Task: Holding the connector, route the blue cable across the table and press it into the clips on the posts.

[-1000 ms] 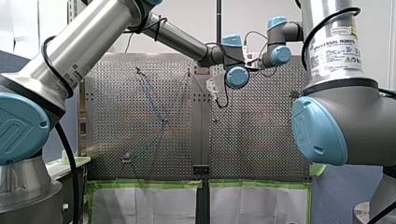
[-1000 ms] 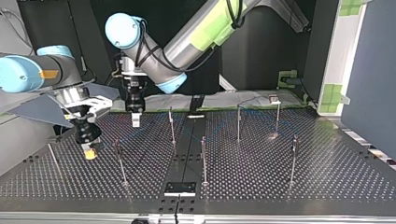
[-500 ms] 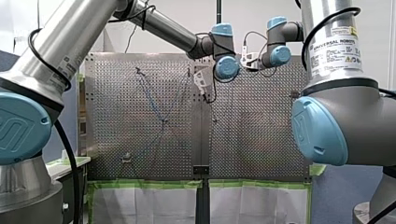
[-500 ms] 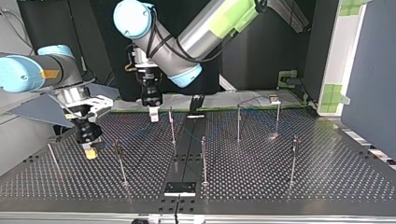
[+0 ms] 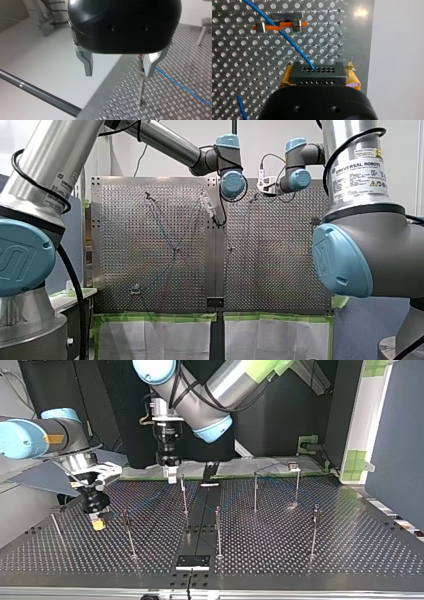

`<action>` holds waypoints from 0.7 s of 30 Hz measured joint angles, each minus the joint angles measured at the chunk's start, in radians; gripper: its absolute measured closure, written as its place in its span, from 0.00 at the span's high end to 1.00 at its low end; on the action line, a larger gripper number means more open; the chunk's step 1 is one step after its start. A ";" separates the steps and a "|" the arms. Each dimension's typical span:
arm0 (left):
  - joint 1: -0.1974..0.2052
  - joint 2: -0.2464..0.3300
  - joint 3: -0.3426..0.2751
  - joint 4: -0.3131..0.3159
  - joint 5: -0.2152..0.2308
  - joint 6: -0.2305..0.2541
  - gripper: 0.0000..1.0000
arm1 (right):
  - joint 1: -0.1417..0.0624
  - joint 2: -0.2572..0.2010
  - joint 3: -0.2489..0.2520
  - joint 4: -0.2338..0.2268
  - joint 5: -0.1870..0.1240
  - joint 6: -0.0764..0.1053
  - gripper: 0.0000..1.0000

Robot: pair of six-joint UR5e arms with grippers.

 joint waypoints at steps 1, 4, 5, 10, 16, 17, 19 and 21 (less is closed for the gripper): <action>0.000 0.008 -0.009 0.009 0.005 -0.009 1.00 | 0.000 0.000 0.000 0.000 0.000 0.000 0.00; 0.001 0.035 -0.036 0.035 0.014 -0.035 1.00 | 0.001 0.000 0.000 0.000 0.000 0.000 0.00; 0.003 0.045 -0.045 0.045 0.016 -0.045 1.00 | 0.001 0.000 0.001 -0.001 0.000 0.000 0.00; 0.007 0.080 -0.085 0.084 0.024 -0.085 1.00 | 0.002 0.000 0.003 -0.001 0.000 0.000 0.00; 0.016 0.059 -0.132 0.131 0.026 -0.131 1.00 | 0.005 0.000 0.004 -0.002 0.001 0.000 0.00; 0.018 0.049 -0.141 0.141 0.024 -0.140 1.00 | 0.006 0.000 0.004 -0.002 0.000 0.000 0.00; 0.021 0.035 -0.156 0.156 0.019 -0.149 1.00 | 0.007 0.000 0.004 -0.002 0.000 0.000 0.00; 0.023 0.018 -0.174 0.173 0.014 -0.153 1.00 | 0.008 0.000 0.005 -0.003 -0.001 0.000 0.00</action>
